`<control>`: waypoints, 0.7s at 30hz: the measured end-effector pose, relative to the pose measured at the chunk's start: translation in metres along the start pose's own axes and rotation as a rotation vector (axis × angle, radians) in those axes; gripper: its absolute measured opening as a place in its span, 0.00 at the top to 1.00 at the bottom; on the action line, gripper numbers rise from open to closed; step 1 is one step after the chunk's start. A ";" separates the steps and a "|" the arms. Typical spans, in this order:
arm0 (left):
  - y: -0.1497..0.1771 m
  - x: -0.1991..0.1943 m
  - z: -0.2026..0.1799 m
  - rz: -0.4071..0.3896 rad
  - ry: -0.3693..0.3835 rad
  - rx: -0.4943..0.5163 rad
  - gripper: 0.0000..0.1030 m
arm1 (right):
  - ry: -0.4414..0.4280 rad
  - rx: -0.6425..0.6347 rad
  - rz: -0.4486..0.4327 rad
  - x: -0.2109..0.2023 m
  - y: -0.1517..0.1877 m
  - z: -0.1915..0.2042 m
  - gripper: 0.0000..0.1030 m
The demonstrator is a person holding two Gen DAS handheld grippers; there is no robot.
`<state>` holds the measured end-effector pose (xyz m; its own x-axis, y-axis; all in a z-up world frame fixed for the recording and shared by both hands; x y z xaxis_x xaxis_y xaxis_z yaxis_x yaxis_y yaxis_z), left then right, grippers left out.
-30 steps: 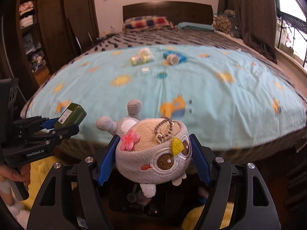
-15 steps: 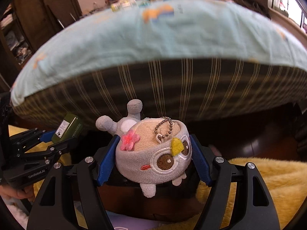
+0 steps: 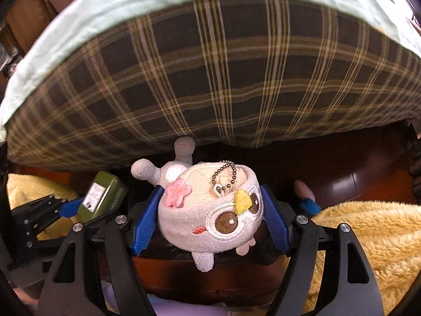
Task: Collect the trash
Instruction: 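Lower both tools below the bed edge and release the bottle and plush into the bin, then grasp the clear plastic box with the left tool while the right tool grasps the teal charm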
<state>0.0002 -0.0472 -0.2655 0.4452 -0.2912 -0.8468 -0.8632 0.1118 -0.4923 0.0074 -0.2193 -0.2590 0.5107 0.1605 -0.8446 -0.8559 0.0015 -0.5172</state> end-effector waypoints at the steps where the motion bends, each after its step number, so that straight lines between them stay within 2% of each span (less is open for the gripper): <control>1: 0.000 0.003 0.000 0.005 0.000 -0.001 0.59 | -0.001 0.005 0.013 0.004 0.001 0.000 0.28; 7: -0.003 0.011 -0.001 0.029 0.014 0.001 0.59 | -0.020 0.018 0.019 0.011 -0.001 0.004 0.25; 10: 0.001 0.013 -0.002 0.028 0.013 0.006 0.49 | -0.021 0.032 0.018 0.013 -0.008 0.001 0.24; 15: -0.002 0.009 -0.004 0.021 0.004 0.012 0.40 | -0.016 0.046 -0.025 0.002 -0.028 -0.006 0.19; 21: -0.016 -0.018 -0.006 -0.036 -0.030 0.056 0.25 | 0.014 0.010 -0.116 -0.038 -0.047 -0.007 0.12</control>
<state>0.0047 -0.0493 -0.2411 0.4831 -0.2678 -0.8336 -0.8323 0.1551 -0.5322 0.0290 -0.2324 -0.2036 0.6071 0.1445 -0.7814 -0.7919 0.0295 -0.6099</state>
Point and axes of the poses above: each gripper's, at about its wrist camera, not at the fingertips, and x roughly the way its jaws point, z to its left, y to its underside, the point moved 1 cm from there along x, roughly the way its jaws point, and after that the axes turned 6 degrees about -z, right-handed, at the moved point
